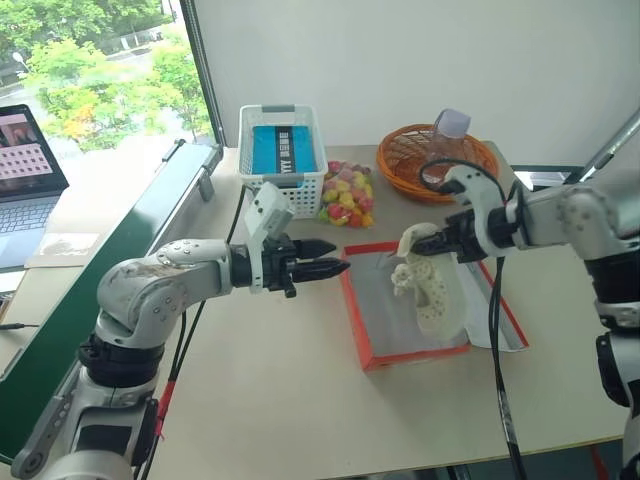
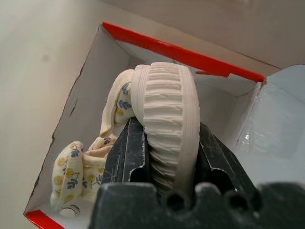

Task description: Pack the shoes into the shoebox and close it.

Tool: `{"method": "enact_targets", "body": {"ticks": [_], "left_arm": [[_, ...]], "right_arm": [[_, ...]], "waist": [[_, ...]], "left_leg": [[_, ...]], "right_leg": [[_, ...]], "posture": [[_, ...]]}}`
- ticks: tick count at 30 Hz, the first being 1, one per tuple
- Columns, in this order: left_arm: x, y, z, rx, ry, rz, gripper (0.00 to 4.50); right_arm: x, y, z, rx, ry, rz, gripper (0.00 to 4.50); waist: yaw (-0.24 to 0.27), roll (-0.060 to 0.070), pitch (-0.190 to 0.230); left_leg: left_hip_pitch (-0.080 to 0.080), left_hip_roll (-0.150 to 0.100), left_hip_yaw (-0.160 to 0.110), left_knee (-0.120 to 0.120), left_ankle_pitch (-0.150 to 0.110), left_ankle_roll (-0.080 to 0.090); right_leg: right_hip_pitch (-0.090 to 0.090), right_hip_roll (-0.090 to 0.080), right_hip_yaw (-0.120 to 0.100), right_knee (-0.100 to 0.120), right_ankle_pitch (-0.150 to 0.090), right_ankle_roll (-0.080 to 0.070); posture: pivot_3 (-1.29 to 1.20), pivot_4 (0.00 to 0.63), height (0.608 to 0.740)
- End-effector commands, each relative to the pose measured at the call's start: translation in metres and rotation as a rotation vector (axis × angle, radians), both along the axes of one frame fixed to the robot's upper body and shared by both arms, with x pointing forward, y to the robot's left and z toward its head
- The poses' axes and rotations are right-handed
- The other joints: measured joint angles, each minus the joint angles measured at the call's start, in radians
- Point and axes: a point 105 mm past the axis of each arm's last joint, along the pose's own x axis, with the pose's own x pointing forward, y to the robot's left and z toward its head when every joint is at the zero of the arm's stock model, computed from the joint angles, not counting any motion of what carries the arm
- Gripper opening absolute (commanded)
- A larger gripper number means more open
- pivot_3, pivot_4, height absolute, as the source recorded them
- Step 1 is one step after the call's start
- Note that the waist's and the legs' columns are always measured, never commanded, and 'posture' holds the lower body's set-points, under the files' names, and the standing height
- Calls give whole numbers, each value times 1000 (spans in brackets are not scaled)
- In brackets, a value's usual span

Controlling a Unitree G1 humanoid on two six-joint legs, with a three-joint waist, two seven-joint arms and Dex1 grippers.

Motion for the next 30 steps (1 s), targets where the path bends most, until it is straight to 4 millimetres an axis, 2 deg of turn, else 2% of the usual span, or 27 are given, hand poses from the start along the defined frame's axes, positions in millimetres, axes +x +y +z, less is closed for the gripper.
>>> {"method": "enact_targets", "body": {"ticks": [1,4,10,20,26,30], "left_arm": [[-8,-5,15,-36,-72,-7,2297],[-12,1,12,33,-104,7,2297],[-11,21,10,112,-131,68,2297],[-25,27,-10,223,-109,25,2297],[-26,27,-12,243,-114,9,2297],[-25,26,-12,247,-119,3,2297]], "right_arm": [[12,6,7,-25,-68,45,672],[17,2,-20,-150,-58,94,672],[24,-4,-44,-209,-44,129,672],[26,1,-54,-169,-19,131,672],[22,1,-80,-85,66,69,672],[20,-8,-103,-113,91,34,672]], "waist": [[1,0,0],[-1,0,0],[1,1,0],[2,0,0],[2,-2,-2],[2,-10,-6]], "left_leg": [[0,0,0,0,0,0],[0,0,0,0,0,0],[0,0,0,1,0,0],[1,0,0,1,0,0],[2,0,0,1,0,0],[6,1,0,1,0,0]], "right_leg": [[0,0,0,0,0,0],[0,0,0,0,0,0],[0,0,0,1,0,0],[1,0,0,2,0,0],[2,0,-1,1,0,0],[6,1,-1,1,0,-1]], "posture": [[0,150,740],[0,150,740],[0,150,740],[0,150,740],[0,150,740],[0,150,740]]}}
